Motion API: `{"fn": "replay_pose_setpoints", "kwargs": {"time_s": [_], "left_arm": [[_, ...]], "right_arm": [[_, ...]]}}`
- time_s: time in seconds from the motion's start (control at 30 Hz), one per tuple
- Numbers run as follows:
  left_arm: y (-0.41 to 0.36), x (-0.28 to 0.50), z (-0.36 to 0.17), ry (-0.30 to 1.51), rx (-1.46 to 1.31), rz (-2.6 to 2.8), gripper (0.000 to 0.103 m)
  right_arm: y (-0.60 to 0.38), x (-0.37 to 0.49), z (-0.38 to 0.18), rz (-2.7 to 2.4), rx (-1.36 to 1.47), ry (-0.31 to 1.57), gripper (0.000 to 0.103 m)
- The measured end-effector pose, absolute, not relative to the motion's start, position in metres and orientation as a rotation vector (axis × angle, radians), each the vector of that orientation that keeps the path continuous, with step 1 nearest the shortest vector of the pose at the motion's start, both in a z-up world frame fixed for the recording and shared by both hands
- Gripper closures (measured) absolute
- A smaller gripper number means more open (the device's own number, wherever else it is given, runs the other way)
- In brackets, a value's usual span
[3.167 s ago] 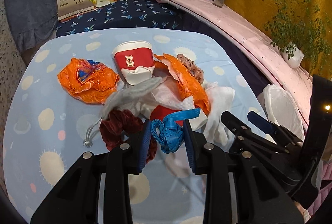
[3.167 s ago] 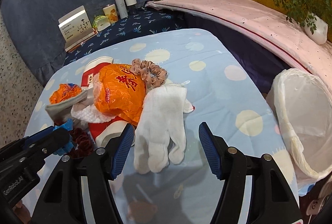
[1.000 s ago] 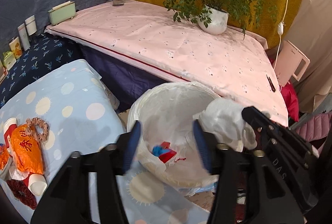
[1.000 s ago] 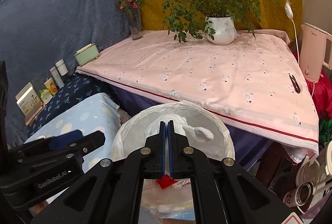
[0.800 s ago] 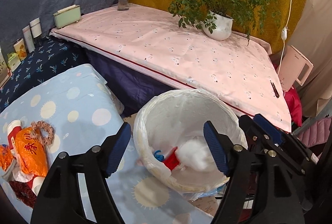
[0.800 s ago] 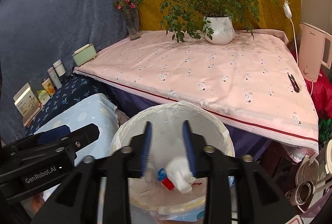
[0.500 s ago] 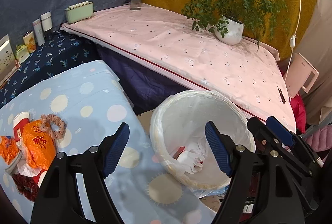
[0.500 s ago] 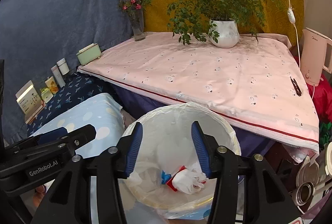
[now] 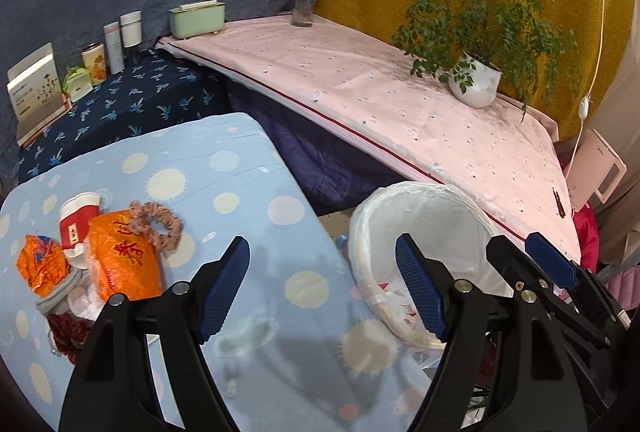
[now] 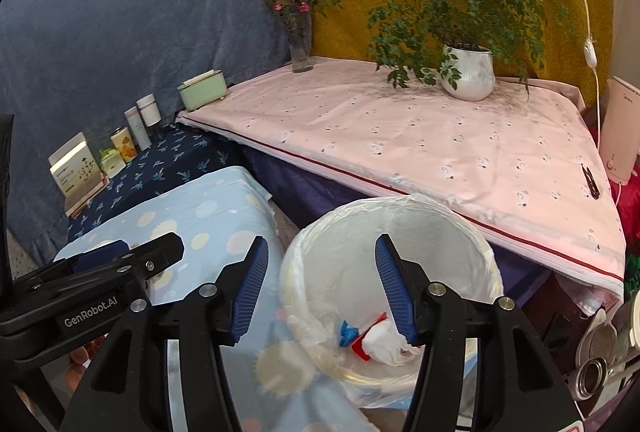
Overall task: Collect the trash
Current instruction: 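Return both tools to the pile and grasp the dark red scrunchie with the left tool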
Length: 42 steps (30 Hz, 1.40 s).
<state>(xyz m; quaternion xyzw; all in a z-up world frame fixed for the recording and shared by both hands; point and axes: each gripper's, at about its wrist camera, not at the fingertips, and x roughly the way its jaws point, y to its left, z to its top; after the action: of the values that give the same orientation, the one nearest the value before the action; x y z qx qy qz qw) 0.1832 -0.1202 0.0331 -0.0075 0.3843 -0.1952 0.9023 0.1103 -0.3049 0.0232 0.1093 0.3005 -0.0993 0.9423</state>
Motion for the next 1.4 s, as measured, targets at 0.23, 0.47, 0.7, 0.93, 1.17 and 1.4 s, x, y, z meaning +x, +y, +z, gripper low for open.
{"fn": "replay_pose_setpoints", "kwargs": {"time_s": [0.23,0.47,0.7,0.93,1.17,1.4], "left_arm": [[-0.076,0.18,0.032,0.797,-0.037,-0.324,0.031],[-0.017,0.174,0.014,0.828,-0.078,-0.216,0.031],[0.049,0.167,-0.011,0.872,-0.126,-0.09,0.031],[0.106,0.161,-0.043,0.934,-0.196,0.016,0.031],[0.13,0.163,-0.07,0.993,-0.23,0.032,0.035],[0.139,0.173,-0.092,1.043,-0.255,0.016,0.053]], "right_arm": [[-0.268,0.114,0.024,-0.148,0.191,0.633,0.047],[-0.225,0.117,0.02,-0.075,0.155,0.657,0.047],[-0.177,0.12,0.011,0.0,0.117,0.686,0.047],[-0.135,0.124,0.0,0.066,0.091,0.722,0.047],[-0.1,0.13,-0.009,0.113,0.056,0.746,0.047],[-0.08,0.137,-0.02,0.138,0.036,0.781,0.047]]}}
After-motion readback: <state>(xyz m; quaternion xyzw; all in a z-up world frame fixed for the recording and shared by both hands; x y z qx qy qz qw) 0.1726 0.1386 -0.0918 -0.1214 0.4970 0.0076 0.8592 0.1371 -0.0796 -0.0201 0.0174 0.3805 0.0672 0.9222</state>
